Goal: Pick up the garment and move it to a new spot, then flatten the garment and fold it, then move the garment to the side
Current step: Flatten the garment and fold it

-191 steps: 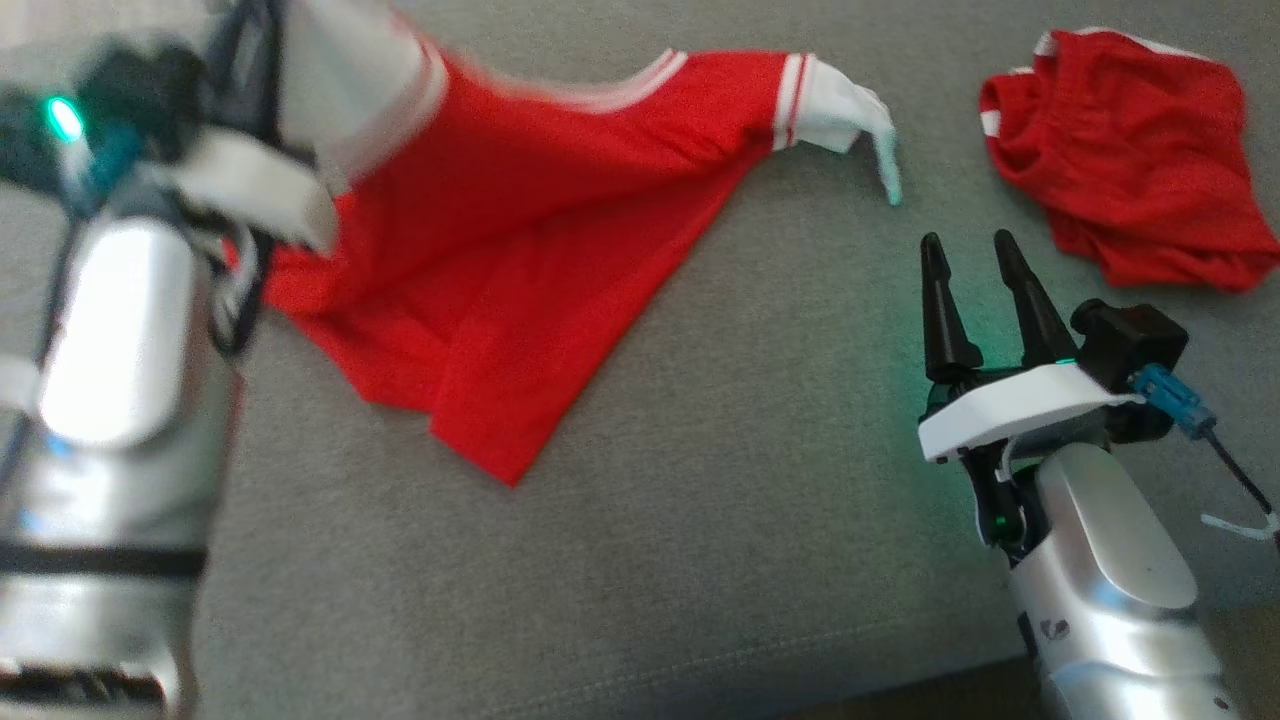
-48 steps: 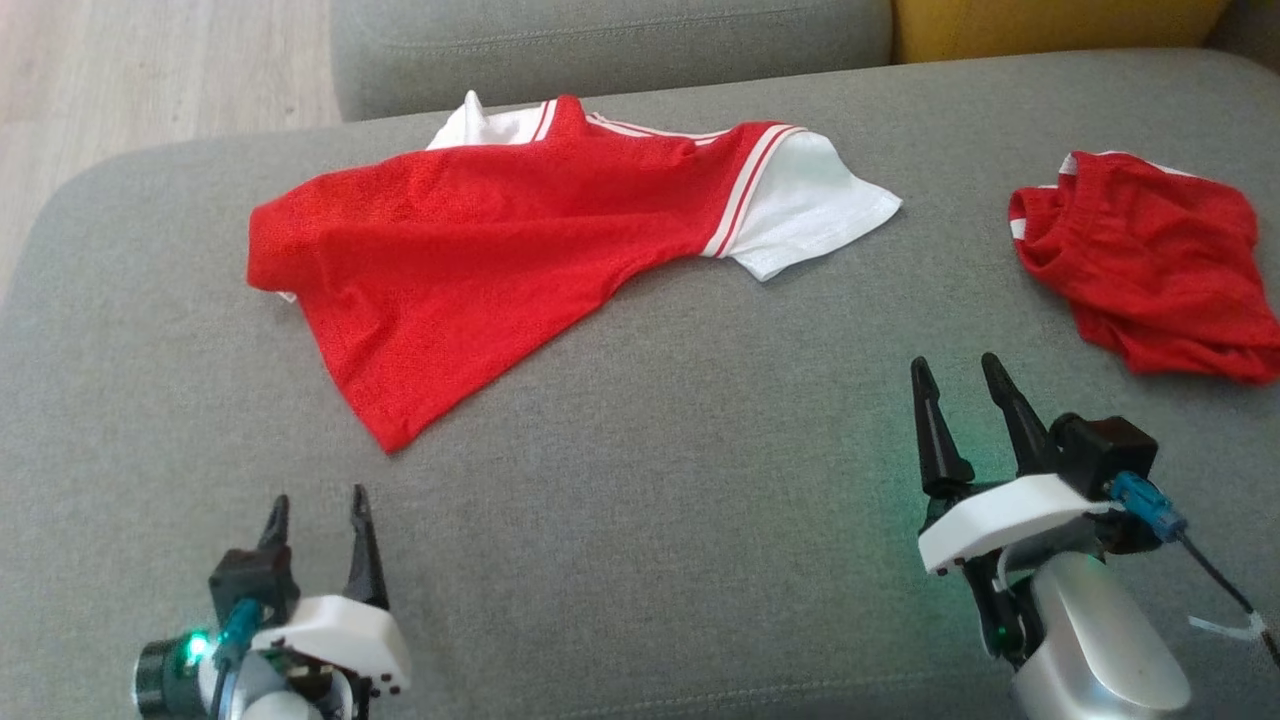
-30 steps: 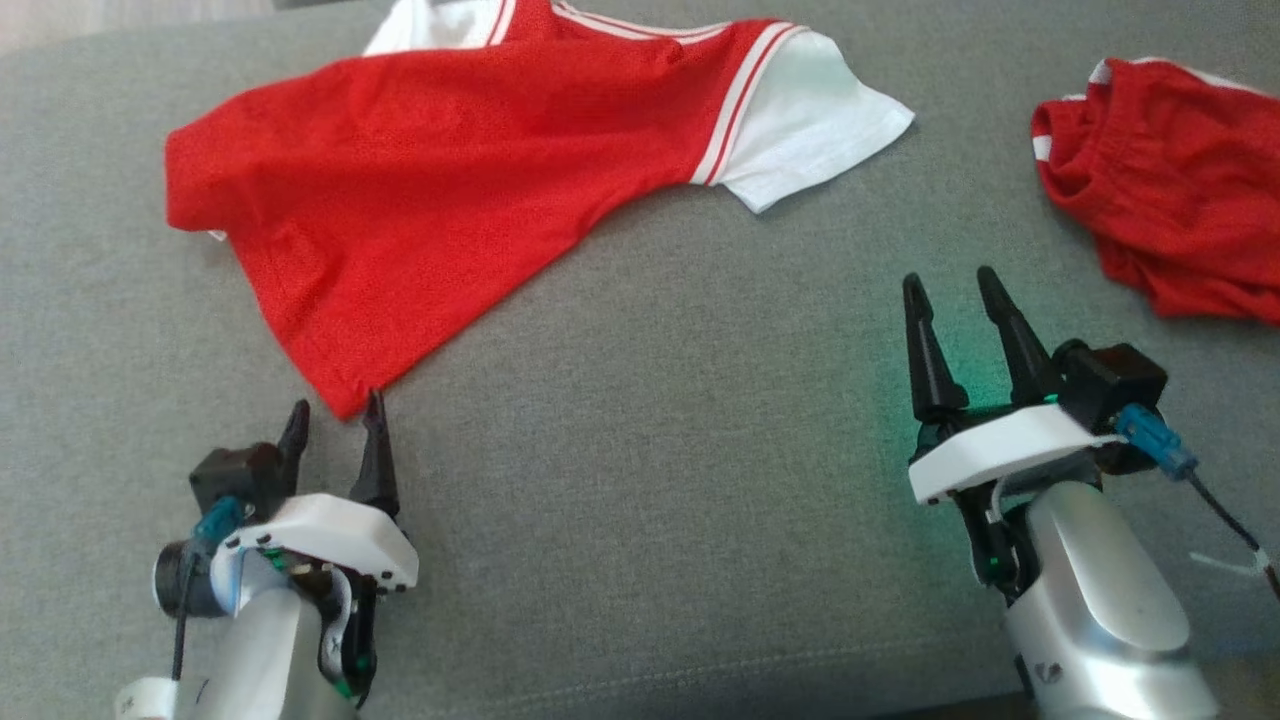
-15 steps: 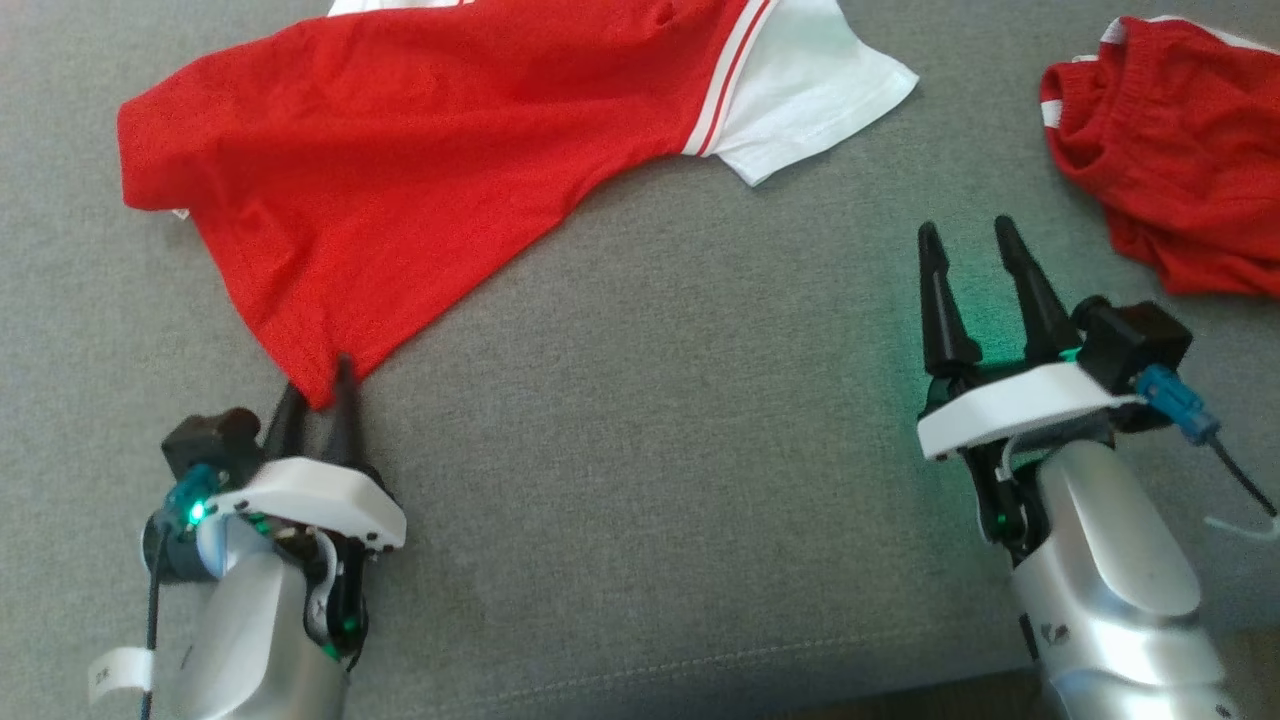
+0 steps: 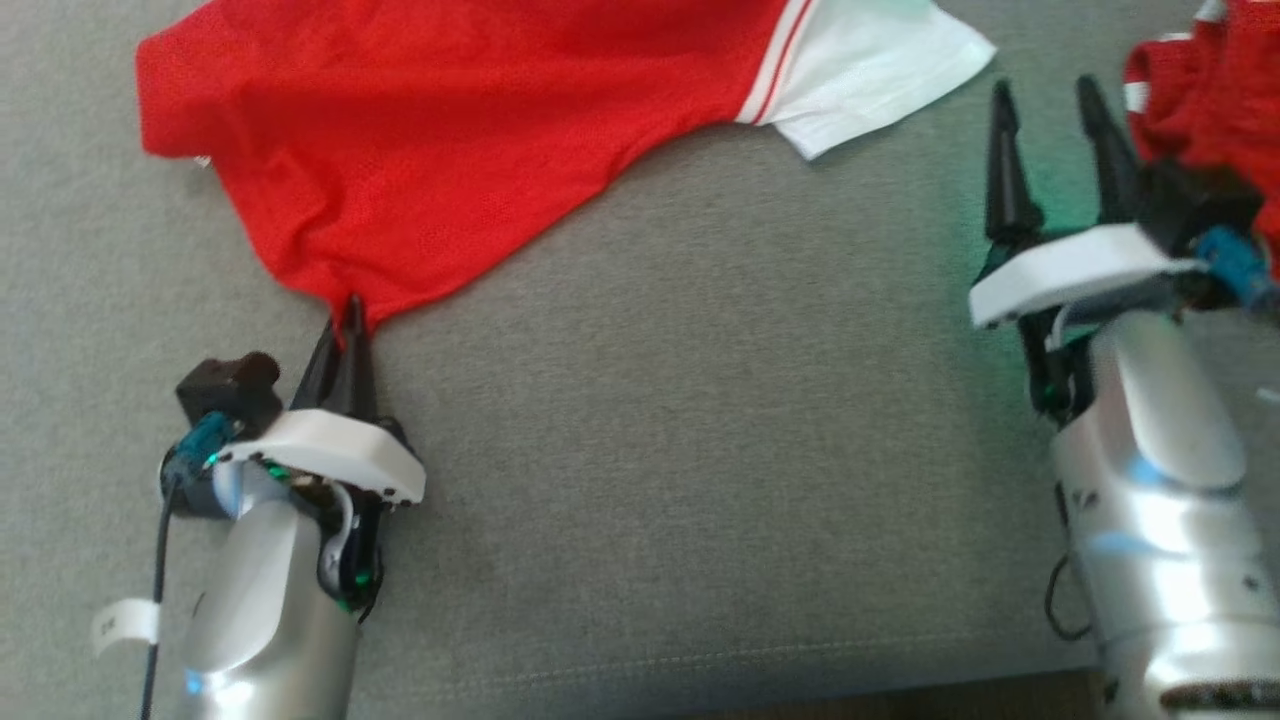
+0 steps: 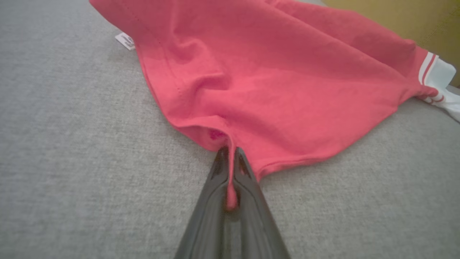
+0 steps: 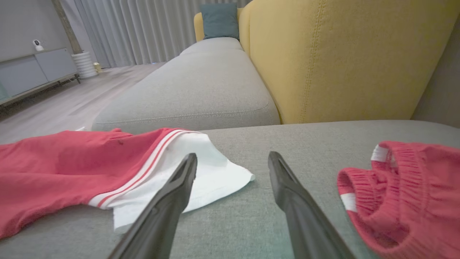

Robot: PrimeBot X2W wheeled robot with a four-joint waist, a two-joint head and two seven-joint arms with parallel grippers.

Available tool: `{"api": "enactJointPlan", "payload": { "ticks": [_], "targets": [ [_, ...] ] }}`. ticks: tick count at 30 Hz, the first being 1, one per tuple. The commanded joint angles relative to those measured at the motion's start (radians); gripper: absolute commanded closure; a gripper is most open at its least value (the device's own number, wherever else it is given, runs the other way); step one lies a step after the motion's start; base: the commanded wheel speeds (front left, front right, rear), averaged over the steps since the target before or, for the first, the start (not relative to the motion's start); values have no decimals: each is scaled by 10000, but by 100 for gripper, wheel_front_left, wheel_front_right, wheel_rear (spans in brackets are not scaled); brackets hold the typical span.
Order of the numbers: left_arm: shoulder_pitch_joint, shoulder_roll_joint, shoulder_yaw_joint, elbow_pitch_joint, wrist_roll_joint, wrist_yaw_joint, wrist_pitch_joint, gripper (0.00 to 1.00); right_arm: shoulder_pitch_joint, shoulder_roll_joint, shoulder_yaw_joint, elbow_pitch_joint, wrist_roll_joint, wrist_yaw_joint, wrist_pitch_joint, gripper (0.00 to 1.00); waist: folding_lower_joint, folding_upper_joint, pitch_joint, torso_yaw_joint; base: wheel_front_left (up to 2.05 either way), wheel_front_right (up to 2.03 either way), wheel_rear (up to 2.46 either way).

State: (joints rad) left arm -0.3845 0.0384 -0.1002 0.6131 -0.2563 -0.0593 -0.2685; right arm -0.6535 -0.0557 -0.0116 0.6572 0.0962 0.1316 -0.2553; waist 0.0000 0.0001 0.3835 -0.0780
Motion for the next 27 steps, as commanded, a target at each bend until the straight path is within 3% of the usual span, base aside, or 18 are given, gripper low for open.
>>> {"api": "enactJointPlan", "payload": {
  "ticks": [1,11,19,20,22,23,27],
  "targets": [
    [78,118,65,234,27,-25,68,100,-513,55,-141,120,-283,-9,-65,0,0,-1,196,249,0,0,0],
    [-242,118,-852,-8,-273,-61,68,100,-2300,-17,-2271,2780,-2405,-9,-65,0,0,-1,908,1027,0,0,0],
    [-413,118,-1174,-196,-346,-78,68,100,-2786,-82,-3752,3488,-3927,-9,-64,2,0,-1,1241,1283,0,0,0],
    [-425,118,-1197,-218,-339,-85,68,100,-2815,-76,-3893,3595,-4106,-9,-64,16,0,-1,1265,1297,0,0,0],
    [-466,118,-1217,-248,-312,-94,68,100,-2909,-60,-4108,3787,-4394,-9,-64,87,0,-1,1306,1315,0,0,0],
    [-494,118,-1218,-276,-276,-98,68,100,-2966,-49,-4182,3895,-4500,-9,-64,100,0,-1,1325,1316,0,0,0],
    [-567,118,-1183,-345,-94,-118,68,100,-3137,3,-4358,3991,-4582,-9,-64,100,0,-1,1312,1259,0,0,0]
  ]
}}
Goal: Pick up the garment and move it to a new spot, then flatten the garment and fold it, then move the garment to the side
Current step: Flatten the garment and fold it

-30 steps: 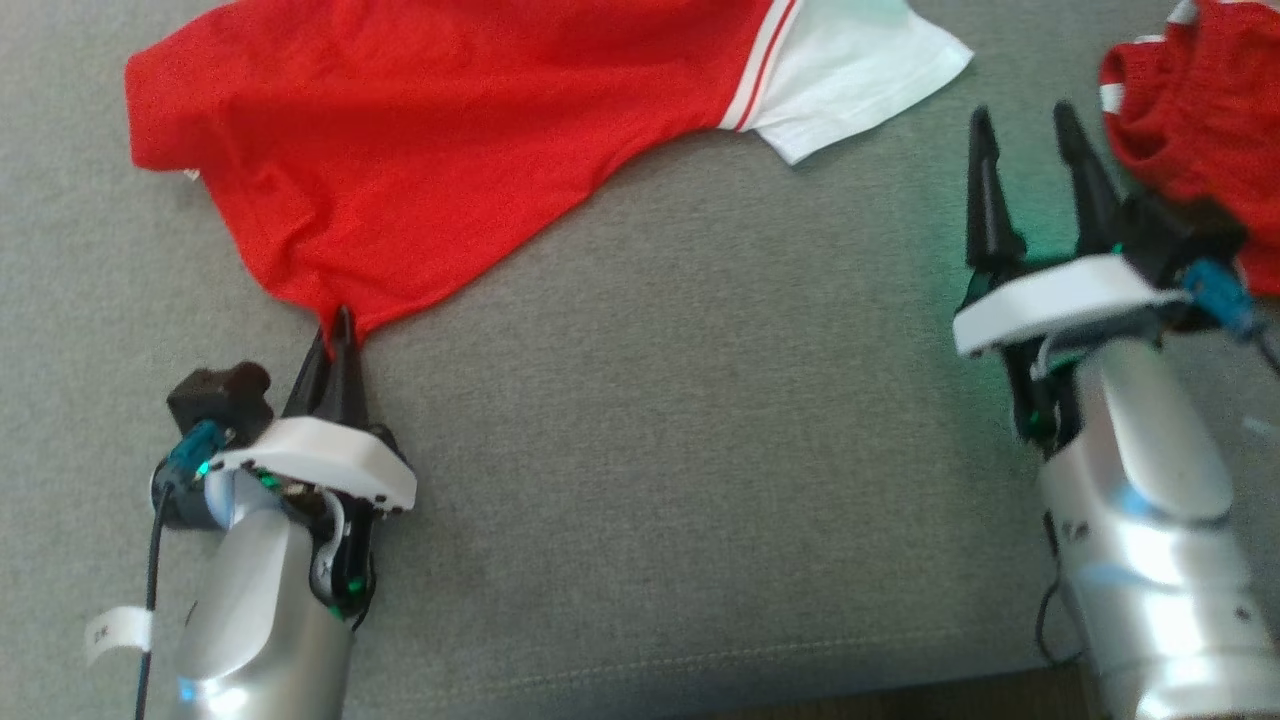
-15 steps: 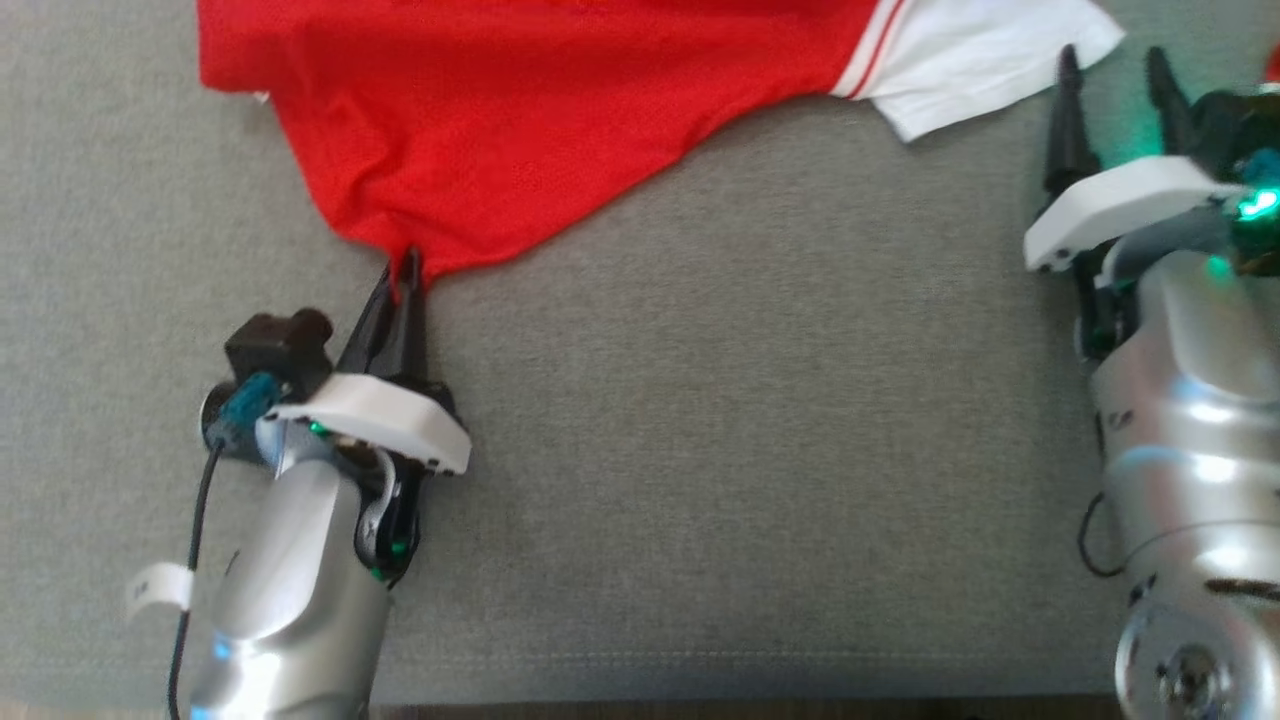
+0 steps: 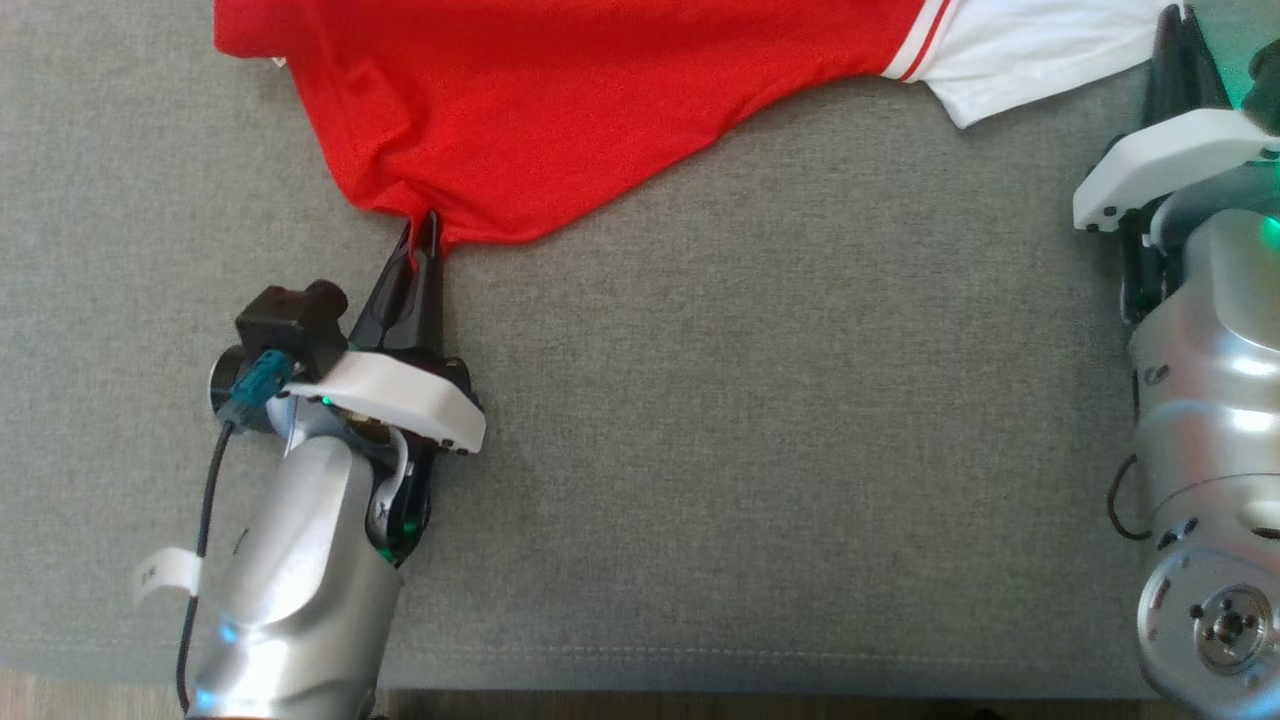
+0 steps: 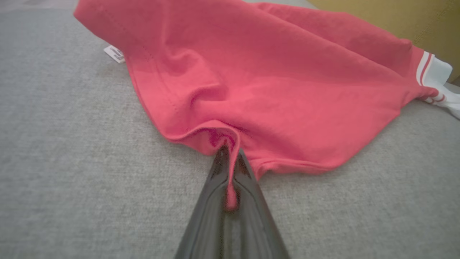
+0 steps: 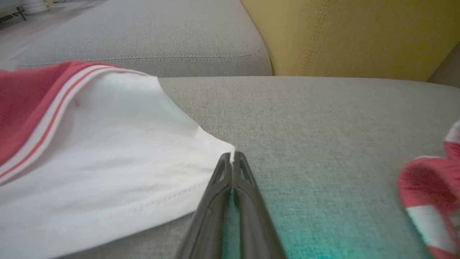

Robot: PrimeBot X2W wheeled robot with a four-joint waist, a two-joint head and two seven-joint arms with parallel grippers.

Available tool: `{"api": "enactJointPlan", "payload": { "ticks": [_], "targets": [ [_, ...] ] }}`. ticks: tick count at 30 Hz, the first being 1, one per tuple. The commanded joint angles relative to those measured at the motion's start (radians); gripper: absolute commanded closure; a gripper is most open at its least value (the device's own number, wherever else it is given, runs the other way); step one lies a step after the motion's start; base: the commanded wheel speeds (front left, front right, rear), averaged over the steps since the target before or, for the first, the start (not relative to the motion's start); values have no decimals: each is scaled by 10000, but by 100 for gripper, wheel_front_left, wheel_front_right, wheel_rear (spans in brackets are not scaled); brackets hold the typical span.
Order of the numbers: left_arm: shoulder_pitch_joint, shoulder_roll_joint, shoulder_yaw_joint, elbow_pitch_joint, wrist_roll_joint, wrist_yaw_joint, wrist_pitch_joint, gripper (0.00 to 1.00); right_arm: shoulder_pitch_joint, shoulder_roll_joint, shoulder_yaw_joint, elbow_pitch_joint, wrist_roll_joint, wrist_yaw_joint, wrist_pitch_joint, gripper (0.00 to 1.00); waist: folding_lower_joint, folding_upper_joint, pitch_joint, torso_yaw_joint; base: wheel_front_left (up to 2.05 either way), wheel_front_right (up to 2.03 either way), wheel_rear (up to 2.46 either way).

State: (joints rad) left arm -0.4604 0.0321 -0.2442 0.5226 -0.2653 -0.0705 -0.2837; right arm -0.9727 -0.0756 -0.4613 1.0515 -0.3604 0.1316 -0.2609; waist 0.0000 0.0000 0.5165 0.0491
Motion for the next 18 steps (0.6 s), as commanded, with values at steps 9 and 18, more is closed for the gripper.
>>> {"api": "enactJointPlan", "payload": {
  "ticks": [9,18],
  "targets": [
    [143,194,848,-611,298,-133,219,100,331,250,2020,-1704,2955,-9,-9,100,0,0,-1200,-251,0,0,0],
    [-688,1342,2083,-1853,609,-334,219,100,866,186,3900,-4368,5522,-9,-9,100,0,0,-3156,-819,0,0,0]
  ]
}}
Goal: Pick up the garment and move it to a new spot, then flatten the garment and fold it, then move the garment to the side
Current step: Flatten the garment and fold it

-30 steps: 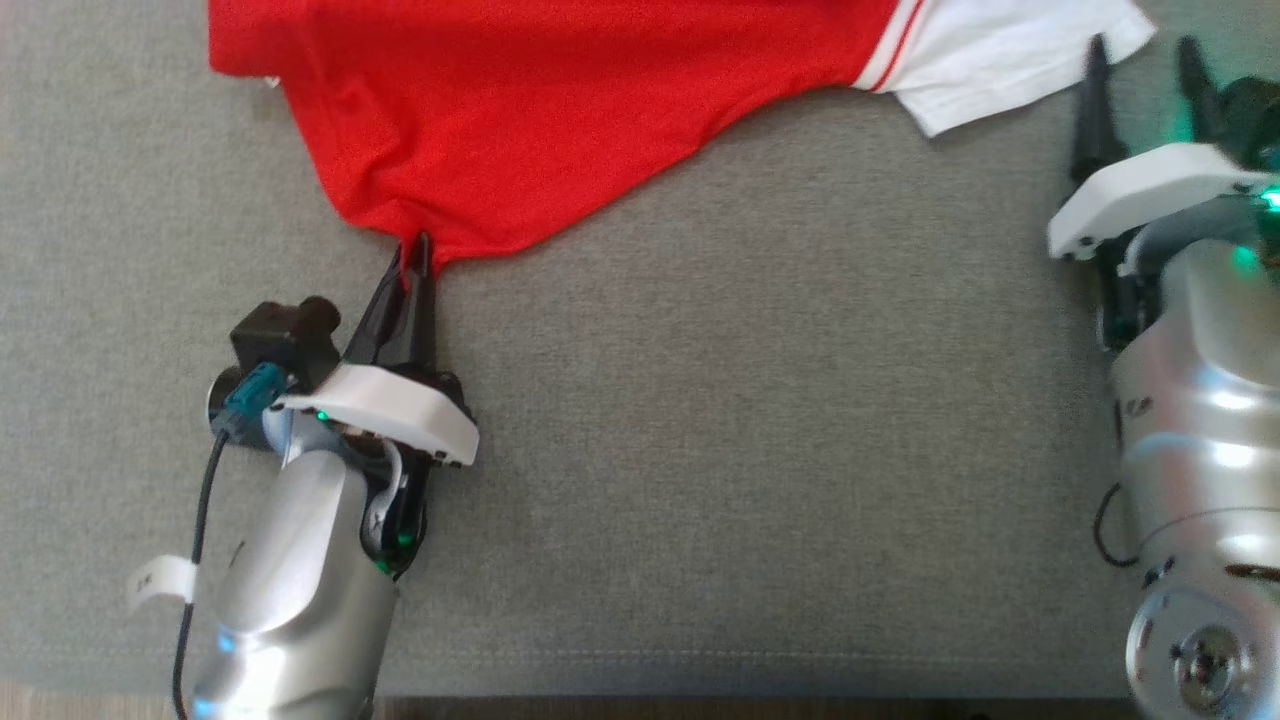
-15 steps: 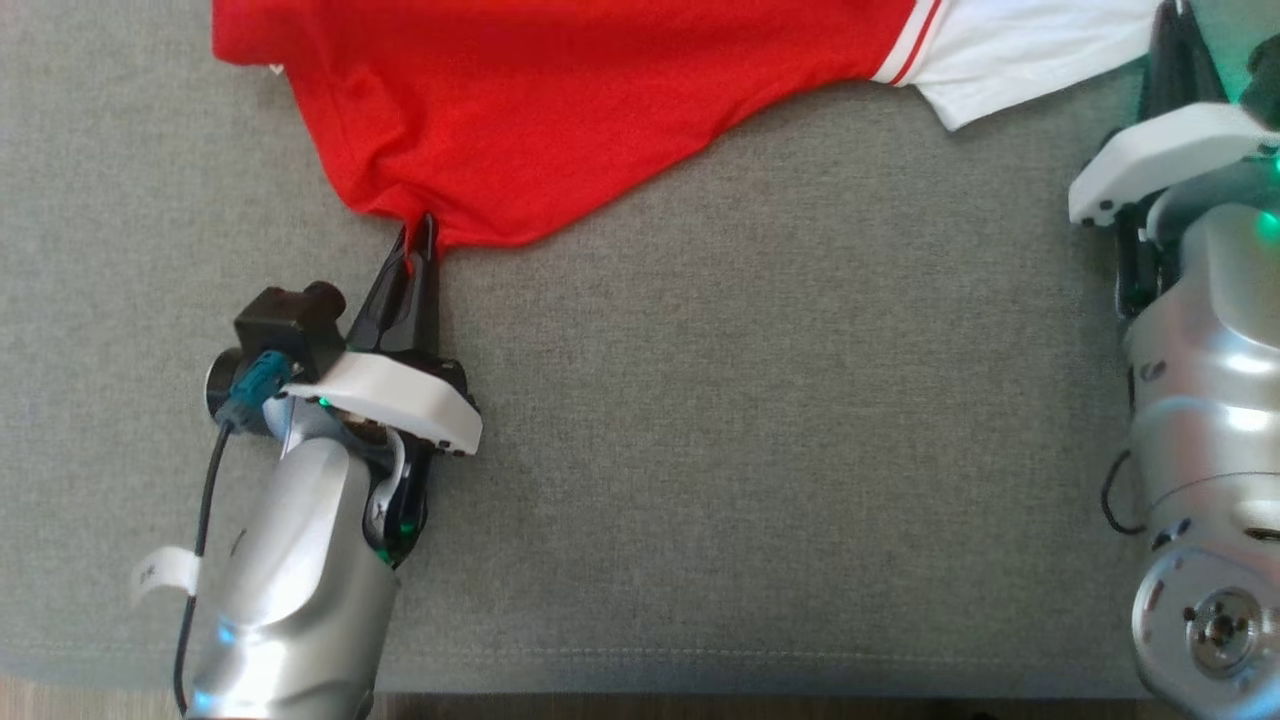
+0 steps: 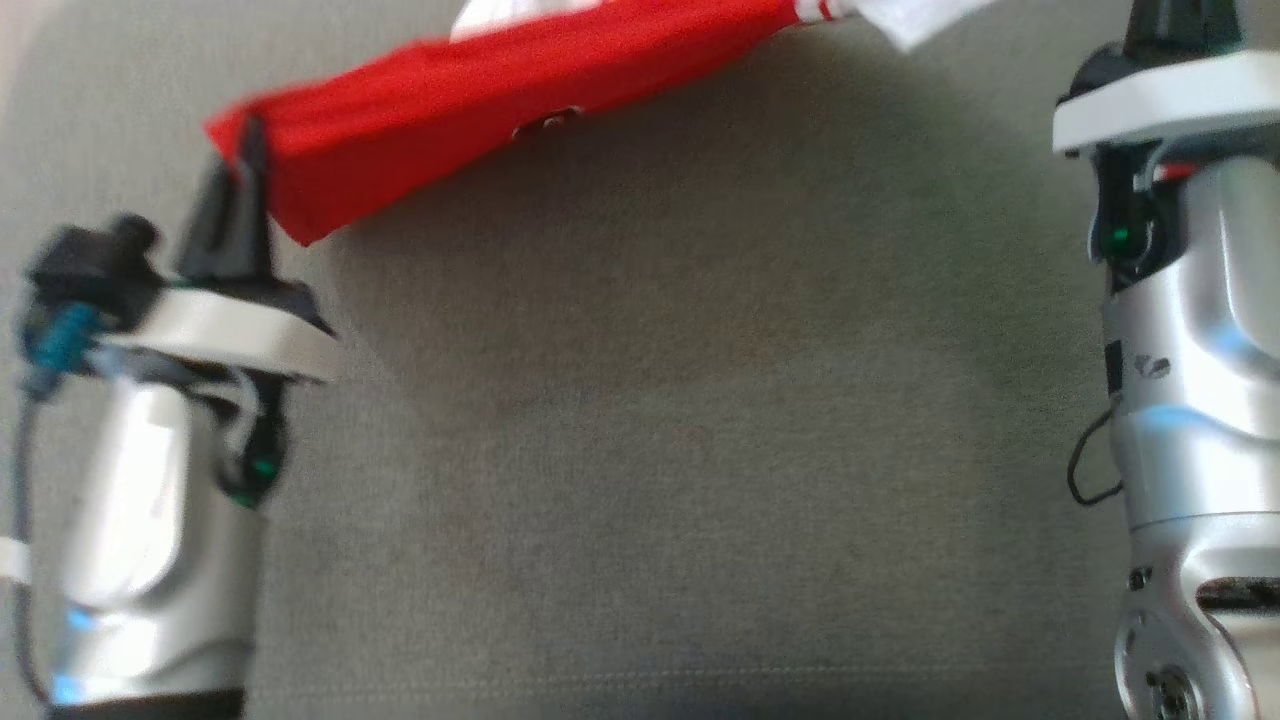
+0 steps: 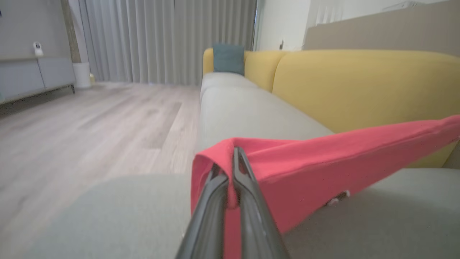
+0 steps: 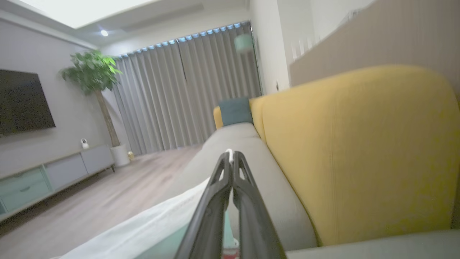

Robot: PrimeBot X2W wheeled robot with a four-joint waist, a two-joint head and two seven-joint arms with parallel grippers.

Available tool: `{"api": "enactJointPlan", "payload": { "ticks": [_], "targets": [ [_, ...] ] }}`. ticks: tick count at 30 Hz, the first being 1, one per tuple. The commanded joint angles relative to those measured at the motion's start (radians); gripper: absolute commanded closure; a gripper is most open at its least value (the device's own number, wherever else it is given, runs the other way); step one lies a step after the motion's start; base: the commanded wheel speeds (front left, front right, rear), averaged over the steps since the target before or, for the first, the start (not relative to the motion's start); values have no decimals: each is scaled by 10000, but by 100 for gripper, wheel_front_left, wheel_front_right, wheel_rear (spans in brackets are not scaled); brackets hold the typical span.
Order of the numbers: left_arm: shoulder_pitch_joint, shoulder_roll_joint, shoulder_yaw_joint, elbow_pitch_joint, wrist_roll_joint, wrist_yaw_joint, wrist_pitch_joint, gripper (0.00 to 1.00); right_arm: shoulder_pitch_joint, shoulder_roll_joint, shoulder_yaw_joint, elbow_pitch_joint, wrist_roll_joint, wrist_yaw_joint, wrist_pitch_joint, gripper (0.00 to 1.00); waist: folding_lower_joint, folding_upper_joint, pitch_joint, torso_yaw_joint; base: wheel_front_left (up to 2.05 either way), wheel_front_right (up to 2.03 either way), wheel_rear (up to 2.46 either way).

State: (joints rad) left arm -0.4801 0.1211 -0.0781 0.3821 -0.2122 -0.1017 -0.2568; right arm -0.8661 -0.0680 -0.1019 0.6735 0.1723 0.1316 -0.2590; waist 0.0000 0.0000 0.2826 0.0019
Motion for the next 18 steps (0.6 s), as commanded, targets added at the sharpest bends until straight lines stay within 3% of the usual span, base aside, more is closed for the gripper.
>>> {"api": "enactJointPlan", "payload": {
  "ticks": [1,10,15,18],
  "targets": [
    [-611,638,484,-510,127,-34,-49,100,-205,37,470,-820,372,-9,-28,100,0,0,-1016,-405,0,0,0],
    [-1968,1993,666,-1199,95,-153,951,100,-953,-980,1189,-2169,1287,-9,37,100,0,0,-1900,-681,0,0,0],
    [-2815,2718,421,-1410,294,-201,1936,100,-1824,-1406,1192,-2166,1111,-9,487,100,0,0,-1371,-738,0,0,0],
    [-3444,2801,162,-1218,234,-227,2352,100,-2449,-1489,1145,-1860,763,-9,662,100,0,0,-704,-656,0,0,0]
  ]
}}
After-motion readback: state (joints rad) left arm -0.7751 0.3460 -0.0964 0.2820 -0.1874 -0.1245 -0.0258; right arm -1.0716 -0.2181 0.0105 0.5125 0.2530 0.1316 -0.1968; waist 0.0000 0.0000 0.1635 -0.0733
